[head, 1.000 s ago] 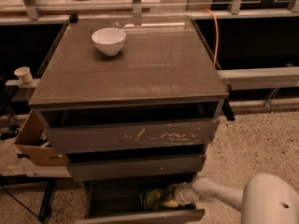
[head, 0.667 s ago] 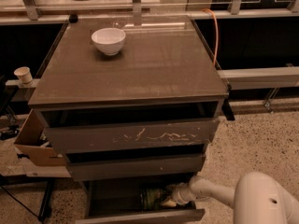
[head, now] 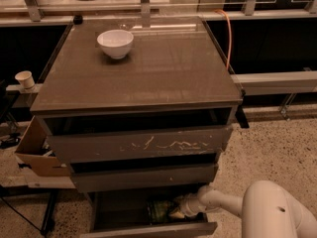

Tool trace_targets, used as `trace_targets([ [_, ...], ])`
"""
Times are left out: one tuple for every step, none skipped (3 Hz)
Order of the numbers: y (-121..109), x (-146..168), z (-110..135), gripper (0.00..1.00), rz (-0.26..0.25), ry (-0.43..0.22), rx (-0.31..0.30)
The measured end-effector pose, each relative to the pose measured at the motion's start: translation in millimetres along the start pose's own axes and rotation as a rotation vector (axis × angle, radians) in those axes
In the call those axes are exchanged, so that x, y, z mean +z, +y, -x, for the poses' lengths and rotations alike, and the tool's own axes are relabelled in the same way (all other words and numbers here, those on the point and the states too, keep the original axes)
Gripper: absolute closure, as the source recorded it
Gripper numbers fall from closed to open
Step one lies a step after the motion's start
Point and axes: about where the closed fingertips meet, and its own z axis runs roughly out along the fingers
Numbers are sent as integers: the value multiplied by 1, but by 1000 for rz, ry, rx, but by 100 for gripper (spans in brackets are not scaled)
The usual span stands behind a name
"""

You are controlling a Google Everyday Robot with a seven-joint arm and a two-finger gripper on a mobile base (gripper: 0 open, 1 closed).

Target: Pick green jalapeno chip bag from bottom drawer and place on counter

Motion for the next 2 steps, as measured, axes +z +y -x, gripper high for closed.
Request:
trace_targets([
  [0,1,0,83,3,13,0],
  [1,1,0,100,3,13,0],
])
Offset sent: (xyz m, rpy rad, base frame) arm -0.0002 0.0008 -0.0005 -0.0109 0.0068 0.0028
